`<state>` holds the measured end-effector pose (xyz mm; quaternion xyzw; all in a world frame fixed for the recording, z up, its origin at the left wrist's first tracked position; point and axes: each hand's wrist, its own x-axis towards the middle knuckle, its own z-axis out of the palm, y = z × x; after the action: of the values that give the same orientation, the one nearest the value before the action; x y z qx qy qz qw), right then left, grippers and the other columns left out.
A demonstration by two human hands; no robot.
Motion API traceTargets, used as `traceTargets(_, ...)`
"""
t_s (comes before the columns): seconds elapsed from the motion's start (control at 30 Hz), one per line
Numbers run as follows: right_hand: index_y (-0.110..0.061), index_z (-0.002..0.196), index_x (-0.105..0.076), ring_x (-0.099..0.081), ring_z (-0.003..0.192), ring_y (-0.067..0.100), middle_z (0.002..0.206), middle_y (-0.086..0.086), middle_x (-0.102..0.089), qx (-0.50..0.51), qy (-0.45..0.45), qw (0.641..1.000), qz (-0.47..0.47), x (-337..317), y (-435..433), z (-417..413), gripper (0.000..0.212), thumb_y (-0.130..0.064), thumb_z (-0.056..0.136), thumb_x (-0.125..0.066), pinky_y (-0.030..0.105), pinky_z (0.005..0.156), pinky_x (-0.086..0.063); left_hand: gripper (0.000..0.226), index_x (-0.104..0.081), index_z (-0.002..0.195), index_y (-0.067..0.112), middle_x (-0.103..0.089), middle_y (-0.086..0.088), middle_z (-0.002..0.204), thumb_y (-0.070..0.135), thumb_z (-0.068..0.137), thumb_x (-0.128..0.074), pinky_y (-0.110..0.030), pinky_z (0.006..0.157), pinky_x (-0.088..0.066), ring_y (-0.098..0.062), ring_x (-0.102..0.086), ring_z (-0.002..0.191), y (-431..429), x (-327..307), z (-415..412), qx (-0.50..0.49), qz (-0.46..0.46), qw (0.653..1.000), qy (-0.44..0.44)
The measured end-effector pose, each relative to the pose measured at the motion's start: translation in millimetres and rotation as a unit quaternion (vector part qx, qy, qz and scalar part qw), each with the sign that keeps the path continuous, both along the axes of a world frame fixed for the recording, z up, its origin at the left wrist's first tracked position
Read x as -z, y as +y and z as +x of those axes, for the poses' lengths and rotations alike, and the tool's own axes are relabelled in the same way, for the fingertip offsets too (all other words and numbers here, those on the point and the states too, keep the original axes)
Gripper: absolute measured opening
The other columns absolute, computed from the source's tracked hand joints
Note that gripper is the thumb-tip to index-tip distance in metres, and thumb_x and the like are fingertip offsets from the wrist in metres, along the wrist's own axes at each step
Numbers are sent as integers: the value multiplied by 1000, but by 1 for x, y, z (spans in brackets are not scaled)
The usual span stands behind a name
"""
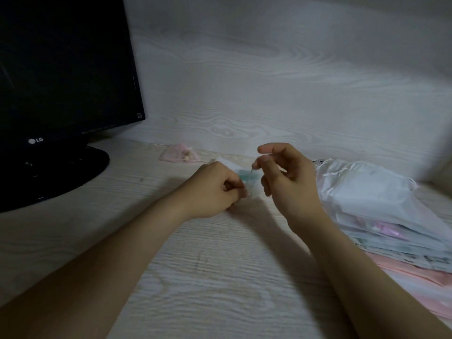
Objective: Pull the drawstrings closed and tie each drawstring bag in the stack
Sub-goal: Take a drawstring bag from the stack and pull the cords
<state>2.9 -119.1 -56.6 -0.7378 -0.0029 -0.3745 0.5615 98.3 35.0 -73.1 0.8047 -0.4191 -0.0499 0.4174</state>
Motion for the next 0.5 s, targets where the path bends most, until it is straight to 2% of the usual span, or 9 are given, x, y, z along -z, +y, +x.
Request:
traceTargets(0.1, -21, 137, -57, -72, 89, 16, 118, 3, -74, -17, -20, 1000, -13, -1, -8, 0, 44, 2, 100, -57, 27, 75, -57, 16, -81, 88, 17, -78, -1, 76, 23, 100, -72, -20, 58, -52, -11, -75, 69, 0, -2, -2, -14, -19, 998, 59)
traceTargets(0.17, -30, 148, -47, -70, 105, 14, 129, -1, -67, 4, 11, 996, -88, 3, -14, 0, 57, -1, 100, -57, 28, 87, -58, 19, -80, 87, 16, -76, 0, 73, 19, 102, -67, -20, 55, -50, -6, -69, 60, 0, -4, -4, -21, -39, 994, 100)
traceTargets(0.23, -28, 140, -56, -70, 101, 9, 119, -4, -70, 45, 49, 982, -176, 7, -14, 2, 48, -5, 98, -59, 30, 83, -59, 20, -79, 90, 15, -76, -1, 75, 19, 103, -65, -24, 53, -48, -6, -67, 57, 1, -6, -5, -35, -55, 990, 127)
traceTargets(0.27, -25, 128, -65, -70, 95, 6, 109, -8, -73, 62, 70, 975, -203, 9, -12, 2, 36, -8, 96, -61, 30, 78, -59, 19, -79, 91, 15, -77, -4, 78, 20, 103, -65, -27, 55, -48, -11, -69, 60, 1, -6, -4, -40, -62, 988, 139)
traceTargets(0.33, -25, 100, -77, -70, 81, 2, 88, -15, -76, 71, 95, 966, -231, 10, -7, 2, 12, -19, 93, -70, 22, 68, -55, 18, -80, 95, 14, -79, -8, 84, 19, 104, -65, -36, 65, -49, -28, -75, 74, 2, -6, -3, -39, -79, 983, 162)
traceTargets(0.37, -26, 90, -78, -70, 77, 1, 81, -17, -75, 66, 99, 964, -238, 10, -5, 1, 6, -24, 91, -73, 16, 65, -52, 17, -80, 98, 13, -79, -8, 85, 17, 104, -65, -41, 67, -50, -33, -77, 81, 3, -6, -3, -35, -86, 981, 169)
traceTargets(0.43, -26, 86, -80, -71, 74, 0, 78, -18, -75, 60, 98, 960, -257, 11, -4, 0, 6, -28, 90, -75, 12, 63, -50, 15, -79, 100, 13, -79, -6, 83, 15, 104, -65, -38, 65, -52, -27, -77, 77, 4, -7, -3, -38, -87, 982, 166)
traceTargets(0.5, -23, 89, -82, -71, 75, -2, 80, -18, -76, 67, 94, 957, -266, 11, -8, 2, 6, -23, 91, -76, 13, 67, -52, 14, -79, 98, 13, -79, -4, 81, 18, 103, -67, -35, 61, -55, -23, -75, 72, 4, -8, -3, -45, -86, 983, 156)
